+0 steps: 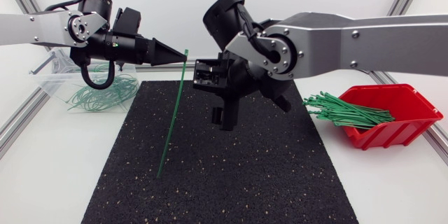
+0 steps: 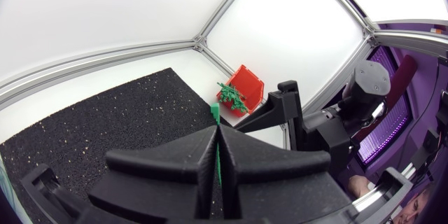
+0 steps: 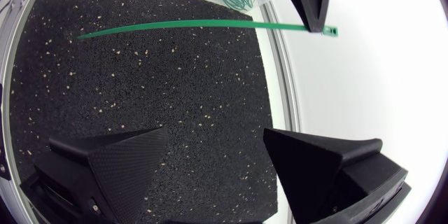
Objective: Take a green cable tie from the red box, thread the tail through the head to close it, then place it in the transparent bin on the left.
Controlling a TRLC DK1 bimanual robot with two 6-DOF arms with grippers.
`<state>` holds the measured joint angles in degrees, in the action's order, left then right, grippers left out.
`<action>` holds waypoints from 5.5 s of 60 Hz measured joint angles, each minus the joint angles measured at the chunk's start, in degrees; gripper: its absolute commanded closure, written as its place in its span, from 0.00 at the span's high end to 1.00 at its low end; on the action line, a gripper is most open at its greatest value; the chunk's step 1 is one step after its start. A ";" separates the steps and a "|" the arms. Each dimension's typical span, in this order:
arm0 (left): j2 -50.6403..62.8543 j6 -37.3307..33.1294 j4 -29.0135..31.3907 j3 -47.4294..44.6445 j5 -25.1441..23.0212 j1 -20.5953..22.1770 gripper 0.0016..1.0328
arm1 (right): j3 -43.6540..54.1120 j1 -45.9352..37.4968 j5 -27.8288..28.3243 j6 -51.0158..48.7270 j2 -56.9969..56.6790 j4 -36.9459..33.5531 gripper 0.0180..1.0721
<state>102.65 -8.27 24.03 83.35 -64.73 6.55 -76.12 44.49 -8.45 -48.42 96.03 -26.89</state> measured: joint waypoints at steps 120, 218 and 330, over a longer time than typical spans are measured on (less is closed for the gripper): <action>7.78 -6.84 9.84 6.05 0.04 -1.40 0.03 | 26.75 19.06 -3.39 -49.37 13.62 61.27 0.40; 15.54 -14.49 17.99 9.70 -8.55 -4.22 0.03 | 29.94 18.80 3.23 -54.58 20.65 82.51 0.26; 15.93 -24.83 29.57 11.34 -8.55 -2.73 0.03 | 29.38 18.80 4.42 -57.96 21.77 82.82 0.13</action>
<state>118.58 -33.10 53.60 94.70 -73.28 3.81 -46.74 63.29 -4.03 -106.39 117.80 55.92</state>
